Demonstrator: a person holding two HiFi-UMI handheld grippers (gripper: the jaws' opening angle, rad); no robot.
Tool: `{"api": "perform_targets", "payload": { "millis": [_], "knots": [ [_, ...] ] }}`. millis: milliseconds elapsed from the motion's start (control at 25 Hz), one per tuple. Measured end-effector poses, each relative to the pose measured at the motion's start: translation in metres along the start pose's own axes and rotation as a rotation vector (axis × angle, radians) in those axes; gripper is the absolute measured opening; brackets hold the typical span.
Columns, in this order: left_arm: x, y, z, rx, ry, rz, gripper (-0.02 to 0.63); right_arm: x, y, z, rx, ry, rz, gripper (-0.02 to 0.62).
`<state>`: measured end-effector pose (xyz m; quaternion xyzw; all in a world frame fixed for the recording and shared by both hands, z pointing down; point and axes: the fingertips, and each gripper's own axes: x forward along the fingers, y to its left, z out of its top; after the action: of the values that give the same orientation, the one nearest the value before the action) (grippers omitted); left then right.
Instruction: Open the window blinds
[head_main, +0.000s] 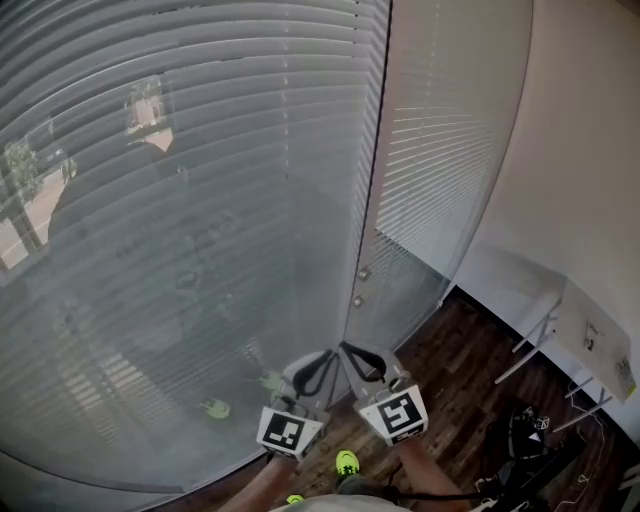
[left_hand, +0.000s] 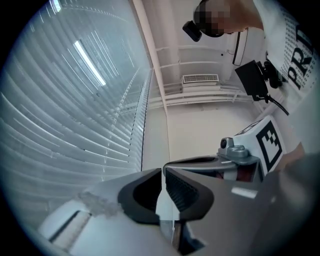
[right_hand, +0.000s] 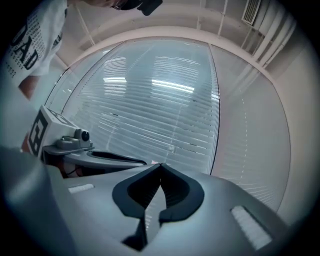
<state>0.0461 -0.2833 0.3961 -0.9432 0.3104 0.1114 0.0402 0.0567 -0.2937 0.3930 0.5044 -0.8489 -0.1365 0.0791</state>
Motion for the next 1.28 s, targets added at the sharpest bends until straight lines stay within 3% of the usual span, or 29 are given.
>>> {"api": "perform_targets", "payload": {
  "millis": [360,800,1040,1280],
  "knots": [
    [0.060,0.016,-0.014,0.020,-0.045,0.109,-0.008,0.023,-0.050,-0.026,-0.040,-0.020,0.069,0.009],
    [0.107,0.034,-0.047,0.037,0.007,0.208,-0.008,0.048,-0.094,-0.054,-0.066,-0.023,0.162,0.009],
    [0.122,0.040,-0.059,0.074,0.065,0.230,-0.008,0.056,-0.109,-0.064,-0.057,-0.017,0.174,0.011],
    [0.133,0.048,-0.055,0.045,0.022,0.238,-0.008,0.067,-0.121,-0.069,-0.107,0.008,0.144,0.049]
  ]
}}
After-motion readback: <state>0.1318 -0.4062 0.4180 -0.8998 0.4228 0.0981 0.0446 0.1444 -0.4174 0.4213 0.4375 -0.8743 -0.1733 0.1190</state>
